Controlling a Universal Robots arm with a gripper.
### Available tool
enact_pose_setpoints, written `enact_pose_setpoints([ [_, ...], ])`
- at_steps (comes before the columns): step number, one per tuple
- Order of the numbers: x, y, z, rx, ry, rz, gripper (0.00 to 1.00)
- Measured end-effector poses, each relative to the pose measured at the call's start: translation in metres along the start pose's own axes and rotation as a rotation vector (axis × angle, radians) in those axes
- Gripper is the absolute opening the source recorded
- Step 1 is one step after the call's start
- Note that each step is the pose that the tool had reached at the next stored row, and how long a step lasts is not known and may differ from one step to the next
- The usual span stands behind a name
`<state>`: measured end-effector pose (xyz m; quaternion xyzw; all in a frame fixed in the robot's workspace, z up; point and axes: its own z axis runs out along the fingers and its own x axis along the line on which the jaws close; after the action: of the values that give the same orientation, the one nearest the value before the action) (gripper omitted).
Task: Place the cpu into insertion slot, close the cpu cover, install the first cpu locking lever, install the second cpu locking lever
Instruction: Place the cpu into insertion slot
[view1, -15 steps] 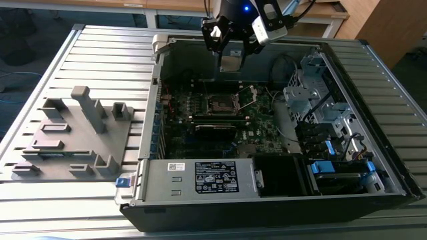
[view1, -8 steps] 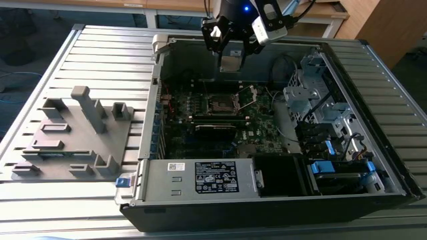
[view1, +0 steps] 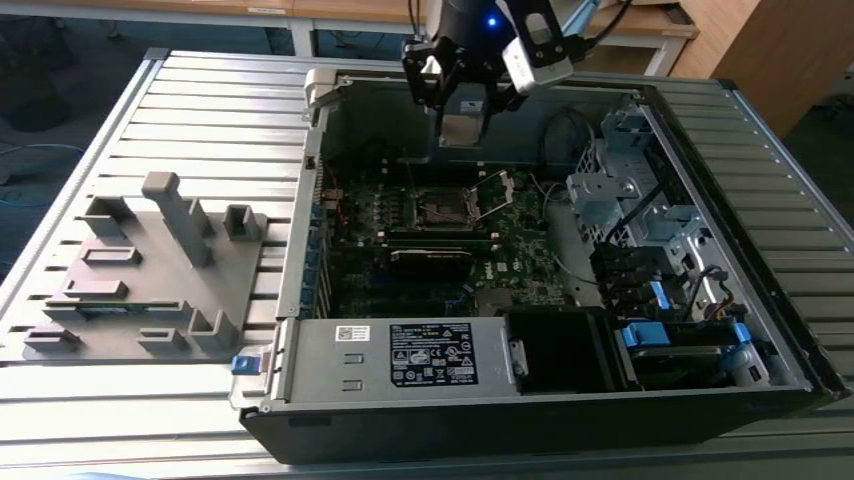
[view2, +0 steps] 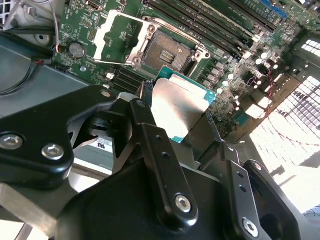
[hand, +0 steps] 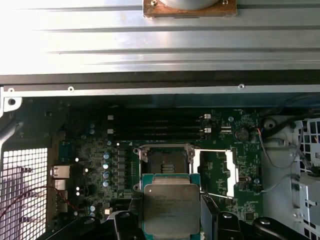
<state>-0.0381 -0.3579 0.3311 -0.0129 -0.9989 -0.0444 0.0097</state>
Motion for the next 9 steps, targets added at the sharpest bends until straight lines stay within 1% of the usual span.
enact_pose_setpoints([
  [3, -0.0001, -0.0005, 0.0055, 0.0000, 0.0038, 0.000, 0.54],
  [9, -0.0003, -0.0013, 0.0152, 0.0005, 0.0077, 0.001, 0.54],
])
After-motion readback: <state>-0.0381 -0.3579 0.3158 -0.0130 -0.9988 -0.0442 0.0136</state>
